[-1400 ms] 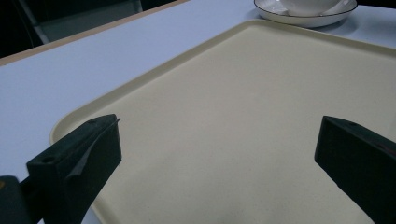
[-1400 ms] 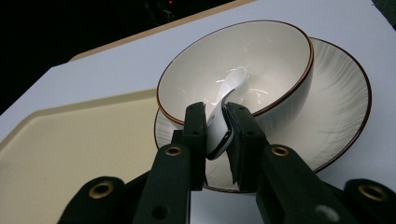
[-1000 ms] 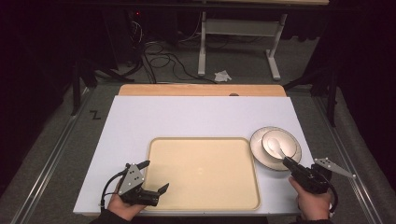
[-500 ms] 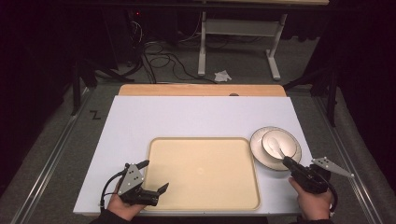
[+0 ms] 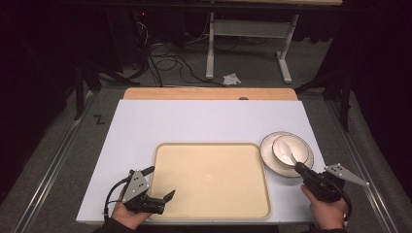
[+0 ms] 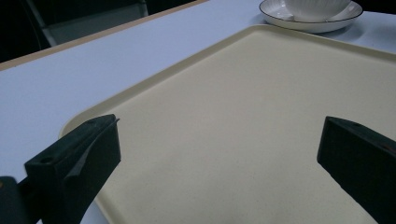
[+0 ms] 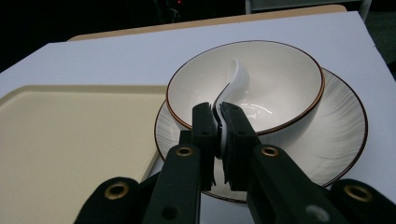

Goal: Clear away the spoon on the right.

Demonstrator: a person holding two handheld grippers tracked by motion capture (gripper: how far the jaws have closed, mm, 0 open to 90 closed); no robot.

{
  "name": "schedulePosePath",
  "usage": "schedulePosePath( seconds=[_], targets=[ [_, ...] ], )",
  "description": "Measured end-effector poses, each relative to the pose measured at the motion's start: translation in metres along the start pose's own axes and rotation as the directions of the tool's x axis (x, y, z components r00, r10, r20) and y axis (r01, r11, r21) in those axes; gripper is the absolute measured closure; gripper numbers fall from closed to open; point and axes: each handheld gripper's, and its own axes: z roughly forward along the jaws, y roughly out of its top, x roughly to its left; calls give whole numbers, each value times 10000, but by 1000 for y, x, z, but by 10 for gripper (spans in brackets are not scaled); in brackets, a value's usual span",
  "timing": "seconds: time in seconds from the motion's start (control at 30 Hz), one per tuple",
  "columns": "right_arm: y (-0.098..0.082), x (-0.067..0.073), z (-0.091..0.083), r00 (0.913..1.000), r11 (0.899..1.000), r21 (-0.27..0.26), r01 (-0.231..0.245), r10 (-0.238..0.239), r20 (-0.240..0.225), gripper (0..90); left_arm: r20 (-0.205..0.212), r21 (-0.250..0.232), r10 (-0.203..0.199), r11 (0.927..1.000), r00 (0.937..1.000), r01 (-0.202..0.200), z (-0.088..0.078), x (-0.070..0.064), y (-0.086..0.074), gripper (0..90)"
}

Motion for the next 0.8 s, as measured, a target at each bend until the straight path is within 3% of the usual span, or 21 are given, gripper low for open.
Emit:
schedulePosePath(
  seconds=[0.33,0.8],
  targets=[
    [1,2,-2,9999,9997,-207,156,-156,-4,863,-11,-4,26,10000,10000,-26,0,0,0,2],
    [5,5,-11,9987,9946,-907,507,-502,75,863,-12,-38,21,10000,10000,-21,0,0,0,2]
  ],
)
